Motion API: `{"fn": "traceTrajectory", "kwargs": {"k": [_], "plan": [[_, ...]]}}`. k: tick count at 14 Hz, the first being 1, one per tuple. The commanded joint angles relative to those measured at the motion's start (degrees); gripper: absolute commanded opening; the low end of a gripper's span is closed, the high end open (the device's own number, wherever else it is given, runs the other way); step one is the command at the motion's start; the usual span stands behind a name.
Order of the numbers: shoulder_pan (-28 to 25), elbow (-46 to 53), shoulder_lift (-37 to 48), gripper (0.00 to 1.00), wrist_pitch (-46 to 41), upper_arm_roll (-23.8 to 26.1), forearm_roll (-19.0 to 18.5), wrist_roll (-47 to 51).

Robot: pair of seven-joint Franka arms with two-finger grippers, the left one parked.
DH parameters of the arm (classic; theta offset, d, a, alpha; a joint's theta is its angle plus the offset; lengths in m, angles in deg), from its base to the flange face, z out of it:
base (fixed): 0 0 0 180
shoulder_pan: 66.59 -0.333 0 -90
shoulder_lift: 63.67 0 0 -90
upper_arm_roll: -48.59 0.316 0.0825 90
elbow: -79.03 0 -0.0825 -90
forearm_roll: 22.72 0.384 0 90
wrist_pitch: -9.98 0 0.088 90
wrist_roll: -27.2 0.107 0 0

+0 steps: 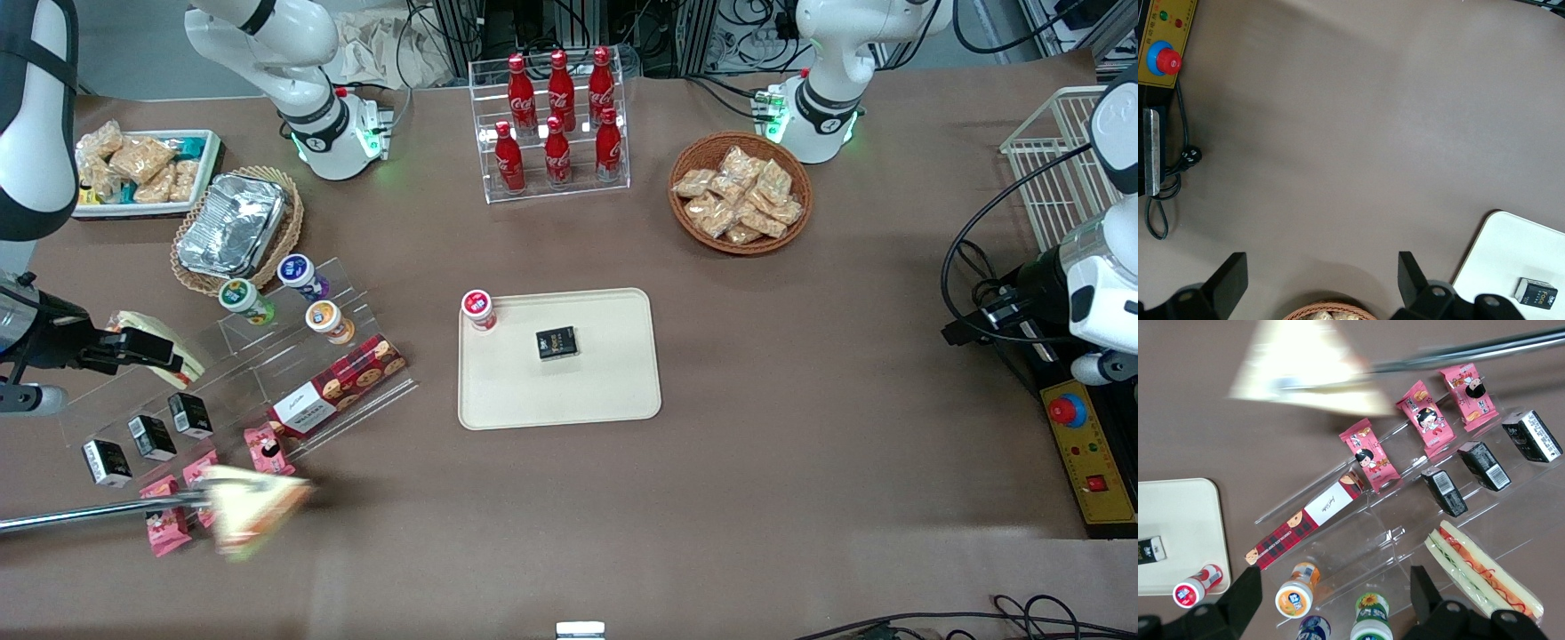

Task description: Place sandwich on tray

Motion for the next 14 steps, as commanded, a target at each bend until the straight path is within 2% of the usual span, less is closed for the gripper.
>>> {"fn": "traceTrajectory", "kwargs": {"k": [1,9,14], "plan": [[0.4,0.4,0.0,0.99,0.2,0.3,-0.8,-0.2],[0.5,-0.4,0.5,0.99,-0.4,0.4,-0.7,-0.6],[4.1,-3.0,5.0,0.99,-4.8,0.2,-2.7,-13.1]]}}
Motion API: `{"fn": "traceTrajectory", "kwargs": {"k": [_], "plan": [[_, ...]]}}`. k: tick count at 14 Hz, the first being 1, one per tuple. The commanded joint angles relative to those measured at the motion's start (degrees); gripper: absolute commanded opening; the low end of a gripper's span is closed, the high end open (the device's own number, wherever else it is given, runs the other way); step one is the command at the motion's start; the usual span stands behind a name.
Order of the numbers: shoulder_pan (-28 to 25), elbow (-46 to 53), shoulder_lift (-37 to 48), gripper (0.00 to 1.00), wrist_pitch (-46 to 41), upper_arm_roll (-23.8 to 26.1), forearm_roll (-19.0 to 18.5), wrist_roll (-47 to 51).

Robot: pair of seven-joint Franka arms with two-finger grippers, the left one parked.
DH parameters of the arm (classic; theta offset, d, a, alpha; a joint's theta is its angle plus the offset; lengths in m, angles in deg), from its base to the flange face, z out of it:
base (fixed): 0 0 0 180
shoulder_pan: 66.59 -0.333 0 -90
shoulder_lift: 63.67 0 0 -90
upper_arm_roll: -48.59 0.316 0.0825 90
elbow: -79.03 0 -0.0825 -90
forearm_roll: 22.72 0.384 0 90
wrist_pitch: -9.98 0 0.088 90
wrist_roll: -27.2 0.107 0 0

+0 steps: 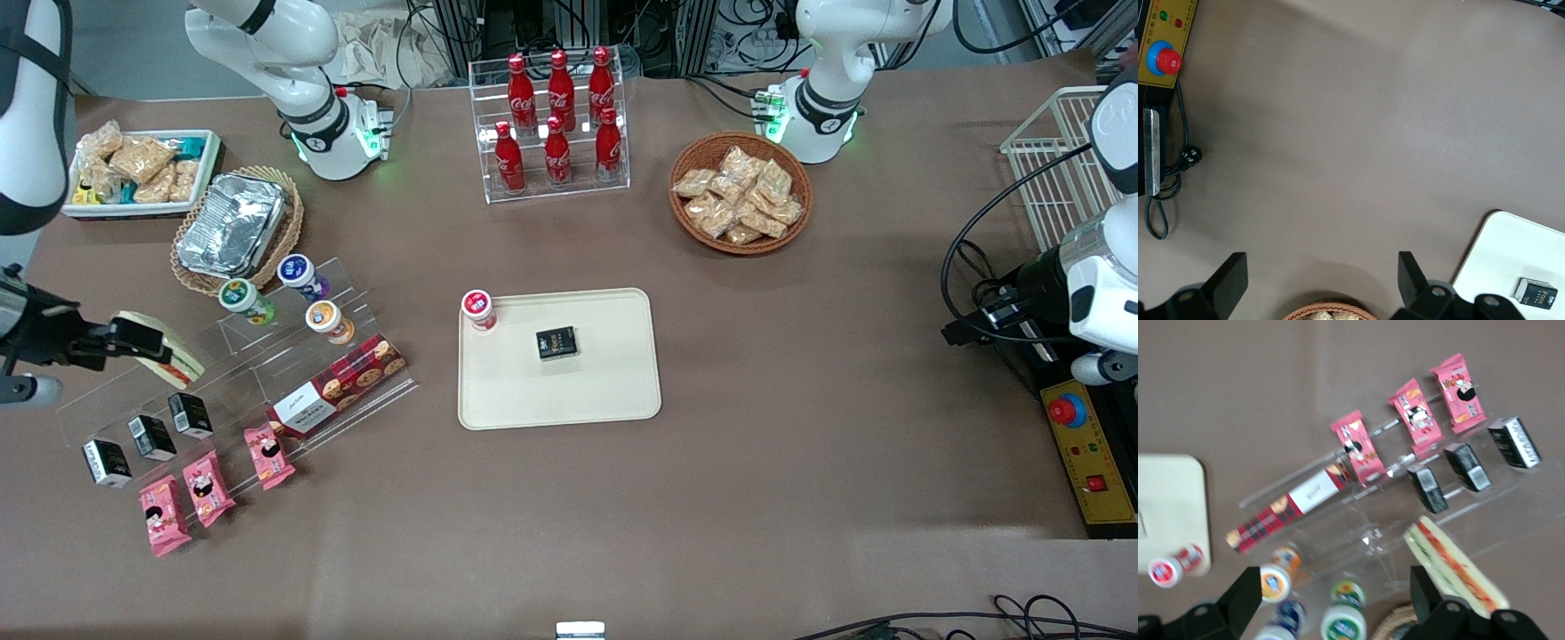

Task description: Place sandwich on tray

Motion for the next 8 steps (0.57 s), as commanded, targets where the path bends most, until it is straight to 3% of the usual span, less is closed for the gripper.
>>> {"fn": "traceTrajectory", "kwargs": {"k": [1,3,8], "plan": [[2.7,-4.6,4.7,0.99,-1.5,0.3,-0.7,-5.2],[3.5,-8.8,7.6,0.99,-0.7,0.2,-0.8,-6.4],[10.1,-21.9,12.0,0.99,10.1,0.3,0.8,-27.1]]}}
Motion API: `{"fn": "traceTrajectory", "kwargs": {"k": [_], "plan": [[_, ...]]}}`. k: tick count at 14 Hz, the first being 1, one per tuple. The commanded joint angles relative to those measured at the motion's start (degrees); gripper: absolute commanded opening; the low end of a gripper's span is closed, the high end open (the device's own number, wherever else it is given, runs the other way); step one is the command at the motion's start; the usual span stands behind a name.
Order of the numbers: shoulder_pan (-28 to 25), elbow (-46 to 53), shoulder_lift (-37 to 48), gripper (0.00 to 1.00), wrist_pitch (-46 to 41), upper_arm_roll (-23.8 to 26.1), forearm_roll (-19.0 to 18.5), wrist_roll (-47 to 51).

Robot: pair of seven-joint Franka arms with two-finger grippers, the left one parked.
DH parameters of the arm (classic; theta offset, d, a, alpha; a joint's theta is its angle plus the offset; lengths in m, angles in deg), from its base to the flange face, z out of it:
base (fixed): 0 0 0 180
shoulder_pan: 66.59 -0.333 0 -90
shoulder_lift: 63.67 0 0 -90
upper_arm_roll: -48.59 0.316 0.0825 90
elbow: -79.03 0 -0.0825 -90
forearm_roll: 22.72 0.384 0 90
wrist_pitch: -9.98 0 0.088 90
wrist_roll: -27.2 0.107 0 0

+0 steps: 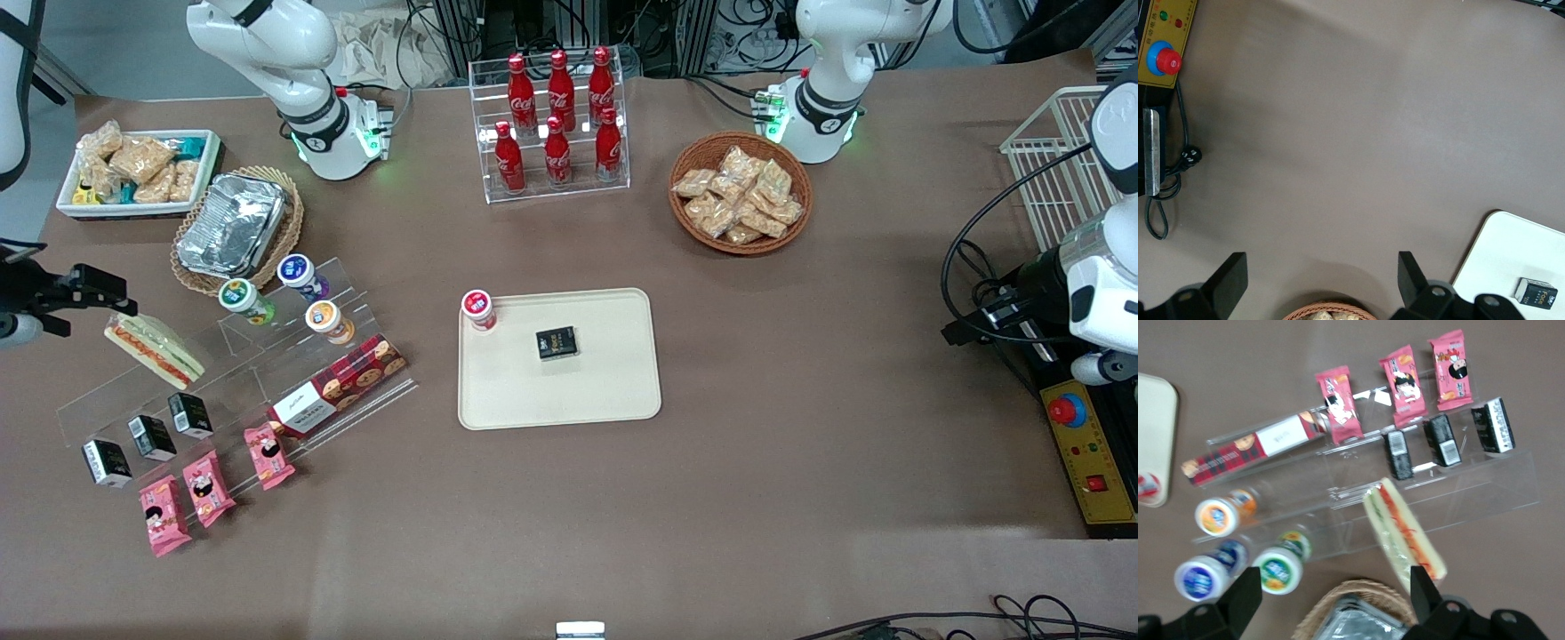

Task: Place sandwich on tray
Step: 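Carry the held sandwich over to the cream tray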

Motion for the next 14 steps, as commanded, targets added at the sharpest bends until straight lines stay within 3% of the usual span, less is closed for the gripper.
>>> {"fn": "traceTrajectory", "kwargs": {"k": [1,6,14], "plan": [[2.9,-8.0,2.9,0.99,5.8,0.2,1.0,-9.7],[4.6,-11.3,1.1,0.99,13.0,-0.1,1.0,-26.6],[6.6,-13.7,-3.2,0.99,18.8,-0.1,0.3,-37.9]]}}
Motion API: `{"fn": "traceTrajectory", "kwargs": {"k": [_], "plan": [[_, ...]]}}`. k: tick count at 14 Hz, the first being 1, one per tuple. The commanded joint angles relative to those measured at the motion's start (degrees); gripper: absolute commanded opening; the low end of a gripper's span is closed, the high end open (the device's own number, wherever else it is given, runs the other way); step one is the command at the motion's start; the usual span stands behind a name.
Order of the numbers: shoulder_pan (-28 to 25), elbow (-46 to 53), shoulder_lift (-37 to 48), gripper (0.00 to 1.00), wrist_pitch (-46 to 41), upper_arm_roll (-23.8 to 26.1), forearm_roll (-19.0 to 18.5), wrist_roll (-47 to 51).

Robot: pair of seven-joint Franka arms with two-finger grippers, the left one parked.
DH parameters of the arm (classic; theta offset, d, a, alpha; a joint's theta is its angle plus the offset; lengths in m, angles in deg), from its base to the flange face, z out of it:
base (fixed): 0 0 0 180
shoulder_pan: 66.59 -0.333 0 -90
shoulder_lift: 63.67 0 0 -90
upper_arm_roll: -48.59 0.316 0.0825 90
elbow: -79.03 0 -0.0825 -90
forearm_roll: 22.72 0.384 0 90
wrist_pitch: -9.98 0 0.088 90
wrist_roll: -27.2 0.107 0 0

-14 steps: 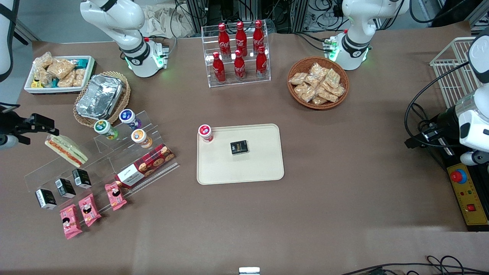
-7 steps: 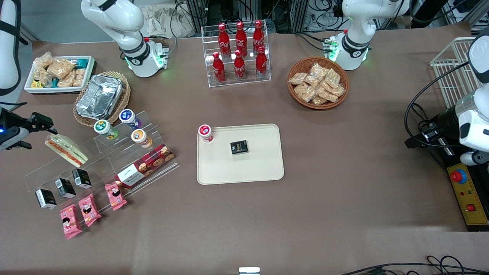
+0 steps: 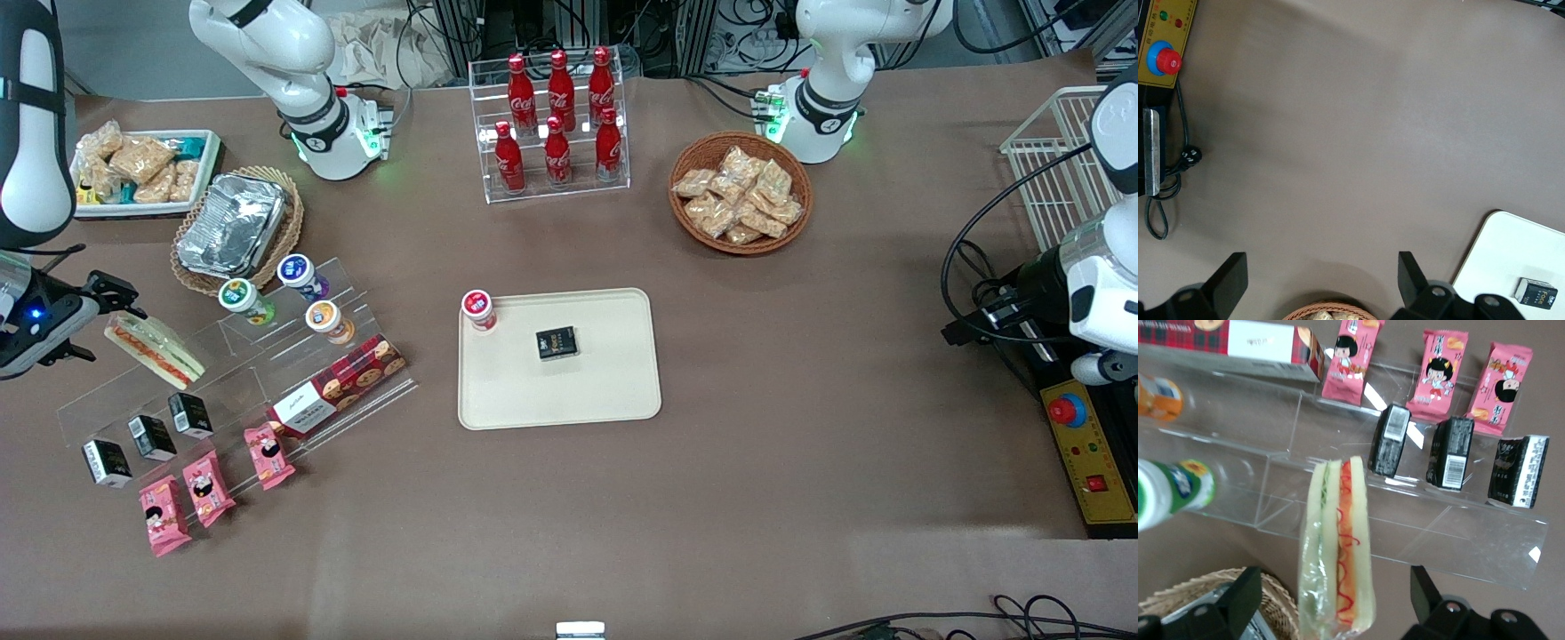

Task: Place sandwich on tray
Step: 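Carry the held sandwich over to the cream tray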

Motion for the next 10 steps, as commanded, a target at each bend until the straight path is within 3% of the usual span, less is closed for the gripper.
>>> {"fn": "traceTrajectory", "kwargs": {"k": [1,9,10], "plan": [[0.8,-0.3,-1.6,0.99,1.6,0.1,0.2,-2.8],[2.0,-2.3,-2.9,0.98,1.9,0.2,0.2,-2.8],[2.0,-2.2,-3.3,0.94,1.9,0.2,0.3,-2.8]]}}
